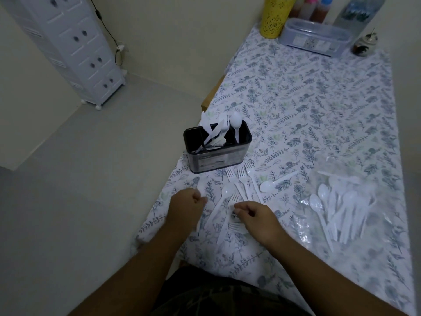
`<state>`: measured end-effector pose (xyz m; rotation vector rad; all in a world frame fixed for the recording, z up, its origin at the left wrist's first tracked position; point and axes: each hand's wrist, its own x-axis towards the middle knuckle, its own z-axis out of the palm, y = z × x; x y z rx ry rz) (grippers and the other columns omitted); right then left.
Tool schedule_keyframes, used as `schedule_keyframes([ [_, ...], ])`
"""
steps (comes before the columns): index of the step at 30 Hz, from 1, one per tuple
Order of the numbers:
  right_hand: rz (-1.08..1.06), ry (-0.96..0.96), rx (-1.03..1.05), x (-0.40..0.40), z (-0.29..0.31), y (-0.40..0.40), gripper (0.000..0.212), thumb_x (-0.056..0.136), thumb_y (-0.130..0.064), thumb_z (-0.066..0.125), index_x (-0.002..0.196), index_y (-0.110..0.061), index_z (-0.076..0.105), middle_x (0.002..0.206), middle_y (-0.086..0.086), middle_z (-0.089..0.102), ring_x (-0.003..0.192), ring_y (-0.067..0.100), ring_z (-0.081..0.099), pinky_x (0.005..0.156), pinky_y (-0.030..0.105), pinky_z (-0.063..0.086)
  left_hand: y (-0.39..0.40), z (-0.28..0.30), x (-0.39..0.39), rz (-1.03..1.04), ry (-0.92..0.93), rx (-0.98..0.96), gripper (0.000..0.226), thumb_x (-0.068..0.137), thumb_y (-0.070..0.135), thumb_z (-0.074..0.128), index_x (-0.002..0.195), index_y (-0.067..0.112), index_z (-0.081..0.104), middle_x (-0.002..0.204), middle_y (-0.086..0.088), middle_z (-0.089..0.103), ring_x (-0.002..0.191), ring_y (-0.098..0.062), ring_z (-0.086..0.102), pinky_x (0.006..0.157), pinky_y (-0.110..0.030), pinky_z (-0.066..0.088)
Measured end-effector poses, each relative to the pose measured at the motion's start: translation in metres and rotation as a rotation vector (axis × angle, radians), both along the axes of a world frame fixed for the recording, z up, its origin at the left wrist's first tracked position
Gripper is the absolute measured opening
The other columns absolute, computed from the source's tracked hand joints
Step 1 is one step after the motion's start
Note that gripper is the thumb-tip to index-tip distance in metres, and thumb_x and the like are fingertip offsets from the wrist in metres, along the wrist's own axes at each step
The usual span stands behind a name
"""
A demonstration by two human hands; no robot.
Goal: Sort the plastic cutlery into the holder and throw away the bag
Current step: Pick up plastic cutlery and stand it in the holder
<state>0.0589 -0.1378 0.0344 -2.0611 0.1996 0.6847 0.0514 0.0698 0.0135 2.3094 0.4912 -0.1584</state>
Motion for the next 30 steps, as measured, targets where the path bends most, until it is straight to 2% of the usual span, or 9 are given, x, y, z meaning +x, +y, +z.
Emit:
schedule_keyframes([
  [3, -0.175, 0.23, 0.251, -0.006, 0.004, 0.001, 0.026, 0.101, -0.032, 0.061, 0.119, -0.017, 0.071, 0.109, 0.004, 0.075, 0.103, 0.02, 0.071, 0.093, 0.038, 0.06, -0.034, 0.018, -0.009, -0.166, -0.072, -0.102, 0.019, 0.09, 0.027, 0.07, 0.074, 0.018, 0.07, 0.062, 0.011, 0.059, 0.056, 0.002, 0.051, 0.056, -0.006, 0.035],
  [6, -0.312, 0.348, 0.379, -0.009, 0.005, -0.005, 0.03, 0.104, -0.028, 0.057, 0.112, -0.002, 0.07, 0.109, 0.017, 0.076, 0.101, 0.031, 0.074, 0.087, 0.046, 0.062, -0.066, 0.019, -0.018, -0.378, -0.037, -0.159, 0.022, 0.095, 0.021, 0.059, 0.079, 0.016, 0.072, 0.062, 0.01, 0.059, 0.055, 0.0, 0.052, 0.057, -0.013, 0.037],
  [8, -0.438, 0.337, 0.384, -0.008, 0.007, -0.014, 0.027, 0.105, -0.02, 0.053, 0.108, 0.002, 0.067, 0.098, 0.021, 0.074, 0.08, 0.031, 0.074, 0.076, 0.047, 0.062, -0.071, 0.014, -0.021, -0.393, -0.035, -0.116, 0.017, 0.093, 0.017, 0.059, 0.09, 0.014, 0.076, 0.074, 0.007, 0.068, 0.063, -0.001, 0.056, 0.062, -0.014, 0.042],
  [11, -0.553, 0.285, 0.291, -0.005, 0.003, -0.037, 0.027, 0.106, -0.02, 0.045, 0.092, -0.007, 0.065, 0.073, 0.012, 0.062, 0.053, 0.02, 0.054, 0.055, 0.034, 0.049, -0.066, 0.006, -0.017, -0.359, -0.007, -0.035, 0.016, 0.091, 0.016, 0.063, 0.102, 0.012, 0.074, 0.093, -0.001, 0.07, 0.079, -0.009, 0.061, 0.066, -0.011, 0.042],
  [17, -0.249, 0.027, -0.019, -0.017, -0.008, -0.062, 0.037, 0.102, -0.024, 0.047, 0.071, -0.008, 0.061, 0.067, 0.005, 0.061, 0.064, 0.02, 0.054, 0.067, 0.033, 0.042, -0.077, -0.015, -0.017, -0.496, 0.134, 0.126, 0.023, 0.087, 0.034, 0.071, 0.104, 0.019, 0.066, 0.104, 0.0, 0.055, 0.093, -0.017, 0.057, 0.081, -0.03, 0.048],
  [20, 0.033, -0.086, -0.14, -0.023, 0.0, -0.063, 0.035, 0.106, -0.024, 0.045, 0.081, -0.008, 0.063, 0.081, 0.008, 0.067, 0.077, 0.021, 0.061, 0.069, 0.031, 0.044, -0.08, -0.013, -0.017, -0.516, 0.124, 0.14, 0.015, 0.086, 0.031, 0.074, 0.092, 0.02, 0.066, 0.101, 0.002, 0.052, 0.09, -0.014, 0.055, 0.08, -0.029, 0.049],
  [23, 0.262, -0.187, -0.219, -0.021, 0.004, -0.062, 0.034, 0.106, -0.02, 0.047, 0.078, -0.006, 0.06, 0.079, 0.006, 0.061, 0.077, 0.021, 0.057, 0.068, 0.031, 0.04, -0.075, -0.006, -0.01, -0.53, 0.11, 0.04, 0.013, 0.083, 0.029, 0.077, 0.083, 0.022, 0.066, 0.089, 0.006, 0.061, 0.08, -0.009, 0.058, 0.07, -0.024, 0.046],
  [27, 0.307, -0.108, -0.177, -0.018, 0.002, -0.059, 0.039, 0.106, -0.025, 0.049, 0.067, -0.029, 0.054, 0.07, -0.008, 0.056, 0.066, 0.002, 0.052, 0.056, 0.013, 0.033, -0.074, 0.001, -0.003, -0.437, 0.013, -0.106, 0.005, 0.083, 0.021, 0.077, 0.087, 0.019, 0.076, 0.076, 0.009, 0.069, 0.07, -0.004, 0.063, 0.064, -0.017, 0.048],
  [30, 0.281, -0.03, -0.138, -0.02, -0.004, -0.056, 0.033, 0.105, -0.03, 0.051, 0.076, -0.026, 0.066, 0.078, -0.002, 0.069, 0.072, 0.01, 0.063, 0.066, 0.023, 0.047, -0.08, 0.007, -0.003, -0.219, 0.038, -0.363, 0.003, 0.086, 0.018, 0.076, 0.084, 0.018, 0.079, 0.071, 0.0, 0.074, 0.064, -0.009, 0.069, 0.061, -0.022, 0.057],
])
